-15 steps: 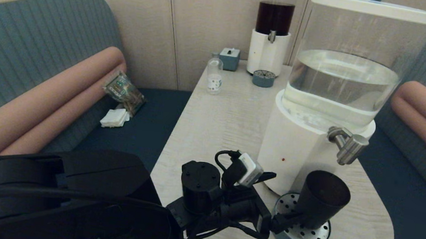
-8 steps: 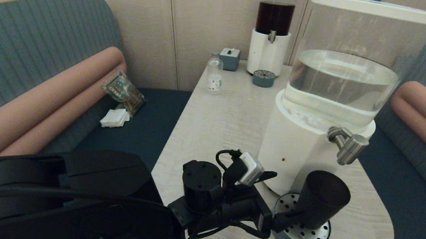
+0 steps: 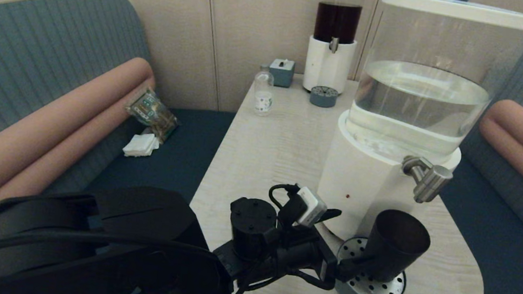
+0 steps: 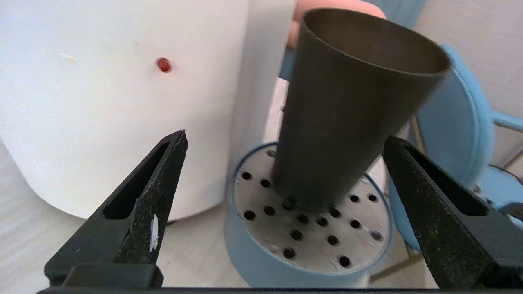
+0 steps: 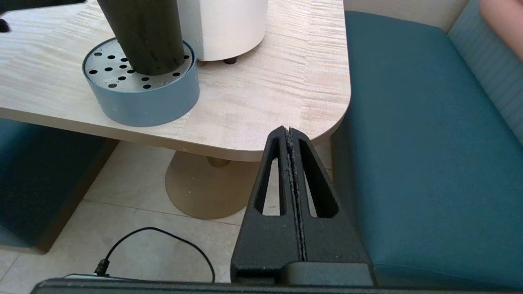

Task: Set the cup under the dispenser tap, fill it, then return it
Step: Place the cup next to the water dispenser

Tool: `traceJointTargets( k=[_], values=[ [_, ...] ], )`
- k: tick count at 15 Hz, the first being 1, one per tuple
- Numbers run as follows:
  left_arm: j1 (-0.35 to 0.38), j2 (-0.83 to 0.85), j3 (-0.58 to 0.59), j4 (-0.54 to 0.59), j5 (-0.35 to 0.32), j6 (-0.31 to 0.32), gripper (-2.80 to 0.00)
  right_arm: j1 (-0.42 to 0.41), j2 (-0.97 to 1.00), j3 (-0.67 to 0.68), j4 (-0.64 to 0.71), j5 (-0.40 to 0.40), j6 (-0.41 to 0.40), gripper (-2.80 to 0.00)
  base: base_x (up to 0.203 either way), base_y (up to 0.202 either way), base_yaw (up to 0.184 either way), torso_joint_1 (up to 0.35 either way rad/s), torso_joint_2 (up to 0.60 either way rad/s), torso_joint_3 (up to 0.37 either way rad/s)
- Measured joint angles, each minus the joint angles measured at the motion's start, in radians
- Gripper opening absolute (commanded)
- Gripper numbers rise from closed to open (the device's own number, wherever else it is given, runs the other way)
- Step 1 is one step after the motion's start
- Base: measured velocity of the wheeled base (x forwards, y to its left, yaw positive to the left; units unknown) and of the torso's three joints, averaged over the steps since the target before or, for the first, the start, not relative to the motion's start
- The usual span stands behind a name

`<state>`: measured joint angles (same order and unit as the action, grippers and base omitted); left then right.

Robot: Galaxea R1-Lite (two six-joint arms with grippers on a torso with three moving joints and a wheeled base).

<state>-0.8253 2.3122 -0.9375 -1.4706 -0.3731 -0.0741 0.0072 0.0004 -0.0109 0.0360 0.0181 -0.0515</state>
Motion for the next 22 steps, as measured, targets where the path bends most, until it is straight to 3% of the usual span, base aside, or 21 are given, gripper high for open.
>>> traceJointTargets(
  k=[15,22],
  values=[
    [0.0,0.079,-0.101,-0.002,0.046,-0.017,0.0,0.0,0.0,0.0,0.0,0.0,0.0,-2.8,0.0,0.0,0.0,0.0,0.0,0.0],
    [0.0,0.034,0.043,-0.009,0.049,-0.019,0.0,0.0,0.0,0.0,0.0,0.0,0.0,-2.8,0.0,0.0,0.0,0.0,0.0,0.0]
  ],
)
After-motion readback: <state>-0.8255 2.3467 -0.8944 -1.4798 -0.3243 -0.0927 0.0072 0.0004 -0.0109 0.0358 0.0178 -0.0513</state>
